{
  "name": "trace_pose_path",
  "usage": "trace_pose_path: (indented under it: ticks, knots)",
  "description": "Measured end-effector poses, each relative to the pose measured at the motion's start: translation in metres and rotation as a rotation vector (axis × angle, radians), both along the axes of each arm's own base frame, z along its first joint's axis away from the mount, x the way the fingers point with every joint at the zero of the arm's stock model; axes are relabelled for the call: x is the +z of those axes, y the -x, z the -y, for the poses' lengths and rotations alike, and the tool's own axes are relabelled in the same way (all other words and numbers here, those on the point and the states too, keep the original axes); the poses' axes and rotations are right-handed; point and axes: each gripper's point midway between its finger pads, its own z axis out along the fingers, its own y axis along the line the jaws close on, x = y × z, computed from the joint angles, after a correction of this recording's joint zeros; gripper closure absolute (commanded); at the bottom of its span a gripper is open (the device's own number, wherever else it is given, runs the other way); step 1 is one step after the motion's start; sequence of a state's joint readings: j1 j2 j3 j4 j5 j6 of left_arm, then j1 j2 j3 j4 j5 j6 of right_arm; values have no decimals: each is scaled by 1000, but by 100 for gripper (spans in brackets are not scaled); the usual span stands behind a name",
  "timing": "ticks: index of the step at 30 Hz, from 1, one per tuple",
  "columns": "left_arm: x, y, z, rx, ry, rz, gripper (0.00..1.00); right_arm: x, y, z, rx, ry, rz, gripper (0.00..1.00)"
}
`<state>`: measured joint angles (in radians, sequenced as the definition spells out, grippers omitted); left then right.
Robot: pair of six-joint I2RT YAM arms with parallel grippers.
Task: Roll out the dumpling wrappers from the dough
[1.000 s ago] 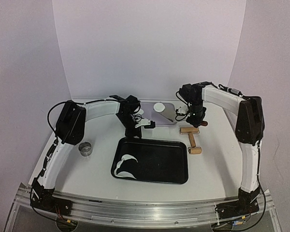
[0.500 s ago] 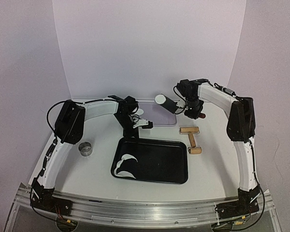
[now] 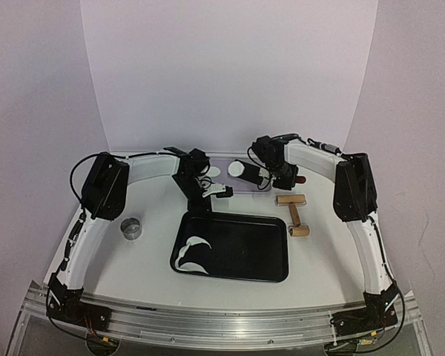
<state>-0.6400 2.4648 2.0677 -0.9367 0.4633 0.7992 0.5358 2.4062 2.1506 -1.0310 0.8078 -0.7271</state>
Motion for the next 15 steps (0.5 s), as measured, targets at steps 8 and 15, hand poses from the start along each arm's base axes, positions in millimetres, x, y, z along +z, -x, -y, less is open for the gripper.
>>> trace_pose_path:
  ticks: [8,15]
  knots:
    - [2,1,-2,45,16,-51,64,-3,-6,4,38,107,21,100]
    - [4,2,-7,85,30,-95,60,-6,-13,10,60,180,50,100]
